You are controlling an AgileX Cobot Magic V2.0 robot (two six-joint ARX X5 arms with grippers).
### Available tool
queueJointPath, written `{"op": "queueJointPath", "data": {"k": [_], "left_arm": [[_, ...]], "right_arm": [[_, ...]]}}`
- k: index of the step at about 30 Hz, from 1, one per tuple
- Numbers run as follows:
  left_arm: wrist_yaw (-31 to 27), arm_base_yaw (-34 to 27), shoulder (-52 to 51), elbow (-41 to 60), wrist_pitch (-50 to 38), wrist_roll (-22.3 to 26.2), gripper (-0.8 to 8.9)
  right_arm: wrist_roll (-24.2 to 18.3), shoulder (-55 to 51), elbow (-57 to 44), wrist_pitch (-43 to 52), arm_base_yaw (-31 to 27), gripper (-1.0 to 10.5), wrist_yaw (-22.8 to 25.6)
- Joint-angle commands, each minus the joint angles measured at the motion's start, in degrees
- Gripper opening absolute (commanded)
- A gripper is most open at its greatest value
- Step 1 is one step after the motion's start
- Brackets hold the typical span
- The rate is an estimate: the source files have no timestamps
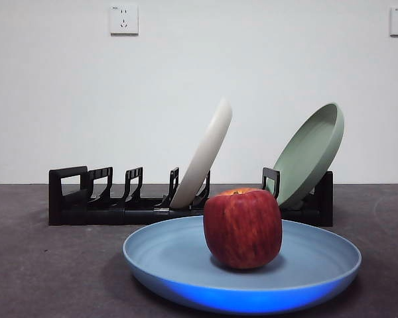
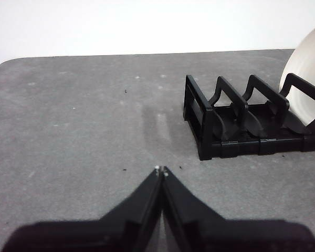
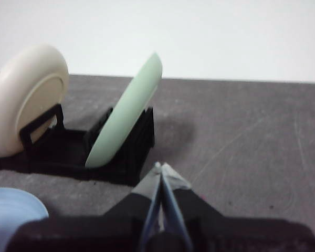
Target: Take the blue plate from the plate rack,put the plate on the table,take the apple from the table,put the apple in the plate
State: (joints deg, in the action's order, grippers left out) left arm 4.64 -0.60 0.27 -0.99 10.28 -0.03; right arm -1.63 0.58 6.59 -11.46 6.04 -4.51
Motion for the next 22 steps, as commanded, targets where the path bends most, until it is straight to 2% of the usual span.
{"op": "queueJointPath", "data": {"k": [1, 13, 22], "left_arm": [[0.0, -0.1, -0.1, 0.8, -0.1, 0.0, -0.03], [0.0, -0.1, -0.1, 0.8, -0.1, 0.0, -0.03], [0.0, -0.1, -0.1, 0.8, -0.1, 0.0, -0.03]], "right_arm": [[2.3, -0.5, -1.6, 0.7, 0.0, 0.0, 0.0], [7.6, -0.5, -6.2, 0.8, 0.0, 0.0, 0.4], [8.0, -0.4, -6.2, 1.2, 0.0, 0.0, 0.5]]}}
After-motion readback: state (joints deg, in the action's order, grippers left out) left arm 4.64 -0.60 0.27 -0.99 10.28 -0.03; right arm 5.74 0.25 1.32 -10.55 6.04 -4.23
